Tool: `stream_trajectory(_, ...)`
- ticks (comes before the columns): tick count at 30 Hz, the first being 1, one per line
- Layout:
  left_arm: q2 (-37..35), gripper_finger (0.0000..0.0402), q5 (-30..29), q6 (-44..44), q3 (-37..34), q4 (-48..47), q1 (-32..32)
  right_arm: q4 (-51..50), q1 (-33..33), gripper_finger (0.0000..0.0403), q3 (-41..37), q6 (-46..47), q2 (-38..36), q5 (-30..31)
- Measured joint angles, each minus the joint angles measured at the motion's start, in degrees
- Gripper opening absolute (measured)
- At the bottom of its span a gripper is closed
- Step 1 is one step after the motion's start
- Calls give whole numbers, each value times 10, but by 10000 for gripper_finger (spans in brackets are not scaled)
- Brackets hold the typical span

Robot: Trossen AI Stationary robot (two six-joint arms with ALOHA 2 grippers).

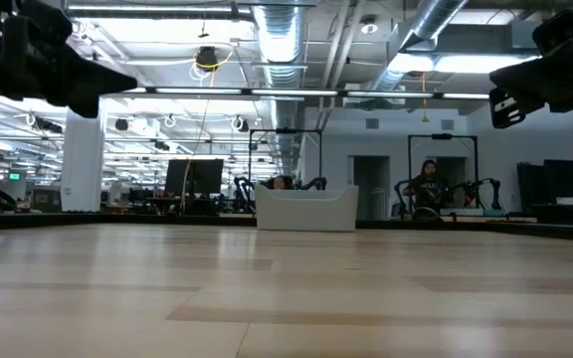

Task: Sort & place blocks by color
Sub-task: Return to Home Position

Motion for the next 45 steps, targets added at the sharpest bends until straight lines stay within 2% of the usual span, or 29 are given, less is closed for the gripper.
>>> stream_trajectory(9, 11, 0, -3, 26, 1, -1, 0, -1, 0, 32, 0, 2, 0, 0)
stream_trajectory(45, 11, 0, -4, 20, 2, -3, 0, -1, 0, 33, -1, 3, 0, 0)
